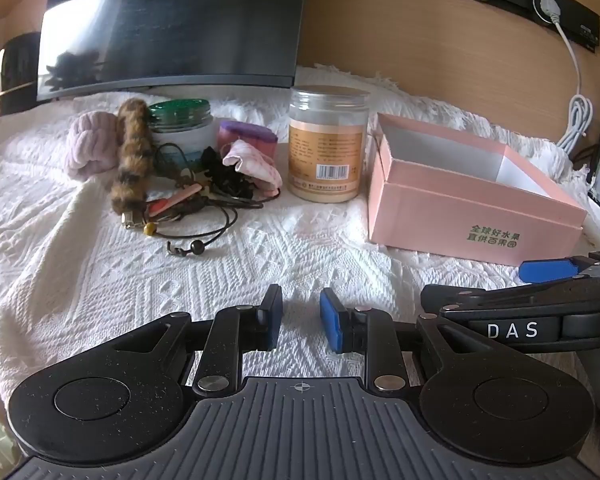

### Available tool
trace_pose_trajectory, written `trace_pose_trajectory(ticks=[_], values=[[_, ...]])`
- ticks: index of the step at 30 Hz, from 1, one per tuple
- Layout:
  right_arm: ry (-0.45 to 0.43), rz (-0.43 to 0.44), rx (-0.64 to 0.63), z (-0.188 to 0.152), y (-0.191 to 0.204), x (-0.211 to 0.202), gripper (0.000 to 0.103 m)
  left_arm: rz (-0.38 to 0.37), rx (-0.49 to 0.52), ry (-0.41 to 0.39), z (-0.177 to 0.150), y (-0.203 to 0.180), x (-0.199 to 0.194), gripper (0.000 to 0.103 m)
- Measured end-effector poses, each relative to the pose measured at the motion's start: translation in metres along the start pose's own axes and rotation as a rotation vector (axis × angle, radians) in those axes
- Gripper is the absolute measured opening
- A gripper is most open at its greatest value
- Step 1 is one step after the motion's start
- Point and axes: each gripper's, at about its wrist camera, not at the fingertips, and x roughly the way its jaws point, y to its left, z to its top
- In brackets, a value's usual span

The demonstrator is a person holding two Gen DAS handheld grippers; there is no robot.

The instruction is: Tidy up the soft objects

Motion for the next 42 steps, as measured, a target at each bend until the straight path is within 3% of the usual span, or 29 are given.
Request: trace_pose_trajectory(ticks=[42], values=[[-0.001, -0.003, 0.004, 0.0002, 0.0018, 0.0010, 0.103, 0.005, 0.009, -0.003, 0.0002, -0.0012, -0.0023, 0.027]])
